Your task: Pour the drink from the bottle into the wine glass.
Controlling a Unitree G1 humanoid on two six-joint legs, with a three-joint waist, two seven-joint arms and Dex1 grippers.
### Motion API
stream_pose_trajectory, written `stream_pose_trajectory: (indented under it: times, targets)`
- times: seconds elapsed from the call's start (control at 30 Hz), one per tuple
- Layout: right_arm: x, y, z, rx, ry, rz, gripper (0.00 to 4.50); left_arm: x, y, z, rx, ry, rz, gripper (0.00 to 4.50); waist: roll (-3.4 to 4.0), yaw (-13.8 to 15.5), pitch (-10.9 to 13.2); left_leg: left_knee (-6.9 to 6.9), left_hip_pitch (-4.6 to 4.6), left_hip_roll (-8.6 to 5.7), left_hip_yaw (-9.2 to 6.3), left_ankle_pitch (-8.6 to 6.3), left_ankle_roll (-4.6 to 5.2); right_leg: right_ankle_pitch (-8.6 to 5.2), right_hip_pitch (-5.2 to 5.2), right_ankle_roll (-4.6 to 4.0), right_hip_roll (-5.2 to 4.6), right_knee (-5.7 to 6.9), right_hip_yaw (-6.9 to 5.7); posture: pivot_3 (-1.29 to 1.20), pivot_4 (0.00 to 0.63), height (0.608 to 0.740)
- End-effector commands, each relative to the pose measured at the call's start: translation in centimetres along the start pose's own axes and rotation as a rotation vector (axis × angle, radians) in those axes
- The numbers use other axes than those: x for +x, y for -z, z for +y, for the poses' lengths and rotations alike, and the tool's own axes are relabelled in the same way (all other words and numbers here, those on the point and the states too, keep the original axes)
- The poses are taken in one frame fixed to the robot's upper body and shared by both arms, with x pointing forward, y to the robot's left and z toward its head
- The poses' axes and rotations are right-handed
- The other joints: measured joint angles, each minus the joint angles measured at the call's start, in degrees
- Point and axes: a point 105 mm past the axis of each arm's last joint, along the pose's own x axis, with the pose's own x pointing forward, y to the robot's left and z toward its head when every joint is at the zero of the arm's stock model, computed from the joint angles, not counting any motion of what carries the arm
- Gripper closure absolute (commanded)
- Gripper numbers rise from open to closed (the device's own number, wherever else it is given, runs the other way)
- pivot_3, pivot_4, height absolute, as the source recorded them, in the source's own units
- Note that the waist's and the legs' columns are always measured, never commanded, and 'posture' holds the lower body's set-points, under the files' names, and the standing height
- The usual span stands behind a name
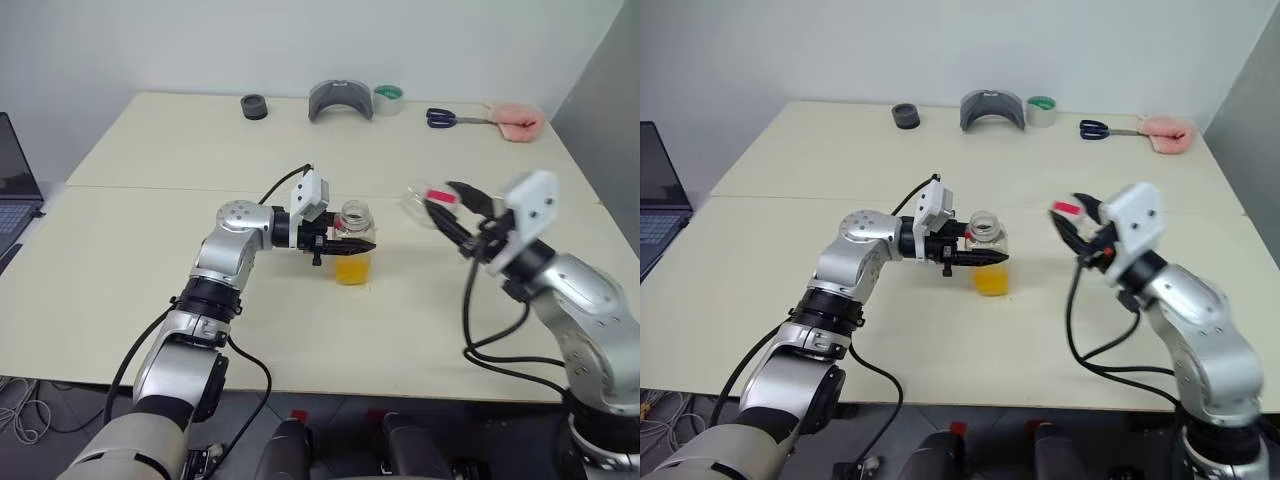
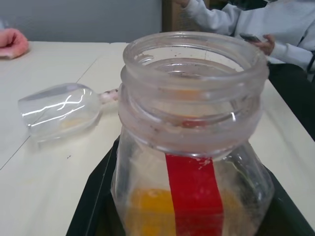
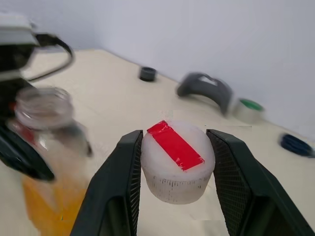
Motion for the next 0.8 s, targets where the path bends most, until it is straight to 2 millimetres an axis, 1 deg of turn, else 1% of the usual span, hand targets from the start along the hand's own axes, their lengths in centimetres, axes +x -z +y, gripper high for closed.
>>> stream_pose_trajectory:
  times: [0.03, 0.1, 0.13, 0.23, 0.33, 0.37, 0.43, 0.5, 0.53, 0.57, 0.6, 0.7, 0.8]
  targets:
    - [-2.9, 3.2, -2.3, 0.089, 0.213, 0.082, 2.77, -0.6, -2.0, 0.3, 0.065, -0.040, -0.043, 2.70, 0.00, 0.0, 0.0, -0.01, 0.01, -0.01, 0.03, 0.00, 0.00, 0.00, -0.01, 0.00, 0.00, 0.02, 0.03, 0.00, 0.150, 0.740]
    - [-4.0, 6.3, -2.7, 0.138, 0.301, 0.175, 2.77, -0.9, -2.1, 0.6, 0.066, -0.071, -0.047, 2.70, 0.01, -0.1, 0.0, 0.00, 0.07, 0.03, 0.03, 0.00, 0.01, 0.00, 0.02, 0.00, 0.03, 0.04, 0.04, 0.00, 0.150, 0.740]
    - [-4.2, 7.6, -2.4, 0.144, 0.307, 0.218, 2.77, -1.1, -2.3, 0.7, 0.065, -0.088, -0.048, 2.70, 0.02, -0.2, 0.0, 0.01, 0.10, 0.02, 0.10, 0.00, 0.01, 0.00, 0.02, 0.00, 0.03, 0.09, 0.10, 0.00, 0.150, 0.740]
    - [-4.5, 10.4, -2.1, 0.167, 0.337, 0.305, 2.77, -1.7, -2.3, 0.8, 0.057, -0.118, -0.046, 2.70, 0.03, -0.9, 0.0, -0.02, 0.32, 0.03, 0.35, 0.00, 0.01, -0.01, 0.02, 0.01, 0.04, 0.23, 0.32, 0.00, 0.150, 0.740]
    - [-4.4, 12.1, -2.3, 0.206, 0.366, 0.352, 2.77, -2.5, -2.4, 1.1, 0.047, -0.165, -0.046, 2.70, 0.05, -1.2, 0.0, -0.10, 0.56, 0.08, 0.44, -0.01, 0.02, -0.04, 0.07, -0.02, 0.09, 0.35, 0.45, 0.00, 0.150, 0.740]
    - [-4.4, 12.4, -2.4, 0.217, 0.373, 0.360, 2.05, -2.7, -2.5, 1.2, 0.045, -0.181, -0.048, 2.70, 0.05, -1.3, 0.0, -0.09, 0.57, 0.08, 0.46, -0.01, 0.02, -0.04, 0.07, -0.02, 0.10, 0.36, 0.46, 0.00, 0.150, 0.740]
    - [-4.4, 12.5, -2.5, 0.229, 0.358, 0.362, 1.47, -3.3, -2.7, 1.5, 0.037, -0.216, -0.054, 2.70, 0.04, -1.3, 0.0, -0.08, 0.58, 0.08, 0.48, -0.01, 0.02, -0.04, 0.07, -0.02, 0.10, 0.38, 0.50, 0.00, 0.150, 0.740]
    - [-4.4, 12.3, -2.6, 0.228, 0.332, 0.366, 0.72, -3.8, -2.8, 1.7, 0.030, -0.243, -0.055, 2.70, 0.04, -1.2, 0.0, -0.08, 0.55, 0.08, 0.46, -0.01, 0.01, -0.04, 0.06, -0.02, 0.10, 0.37, 0.47, 0.00, 0.150, 0.740]
    - [-4.4, 12.1, -2.7, 0.216, 0.318, 0.367, 0.43, -4.1, -2.8, 1.8, 0.025, -0.260, -0.055, 2.70, 0.04, -1.2, 0.0, -0.08, 0.55, 0.07, 0.46, -0.01, 0.01, -0.04, 0.07, -0.02, 0.09, 0.37, 0.47, 0.00, 0.150, 0.740]
    - [-4.4, 11.9, -2.8, 0.207, 0.308, 0.368, 0.01, -4.3, -2.8, 1.8, 0.022, -0.272, -0.055, 2.70, 0.04, -1.2, 0.0, -0.07, 0.55, 0.05, 0.47, -0.01, 0.01, -0.04, 0.07, -0.02, 0.07, 0.37, 0.48, 0.00, 0.150, 0.740]
    - [-4.4, 11.7, -2.8, 0.196, 0.294, 0.366, 0.00, -4.5, -2.8, 1.9, 0.019, -0.285, -0.057, 2.70, 0.05, -1.2, 0.0, -0.07, 0.55, 0.05, 0.47, -0.01, 0.01, -0.04, 0.07, -0.02, 0.06, 0.36, 0.49, 0.00, 0.150, 0.740]
    - [-3.7, 9.3, -2.1, 0.103, 0.147, 0.325, 0.00, -6.1, -3.1, 2.9, 0.005, -0.395, -0.076, 2.70, 0.06, -1.2, 0.0, -0.06, 0.55, 0.05, 0.48, -0.01, 0.02, -0.04, 0.07, -0.02, 0.06, 0.36, 0.49, 0.00, 0.150, 0.740]
    - [-3.1, 7.4, -0.1, 0.075, -0.043, 0.302, 0.00, -7.5, -2.9, 3.8, 0.010, -0.494, -0.057, 2.70, 0.05, -1.4, 0.0, -0.07, 0.57, 0.09, 0.48, -0.01, 0.02, -0.04, 0.07, -0.01, 0.10, 0.36, 0.48, 0.00, 0.150, 0.740]
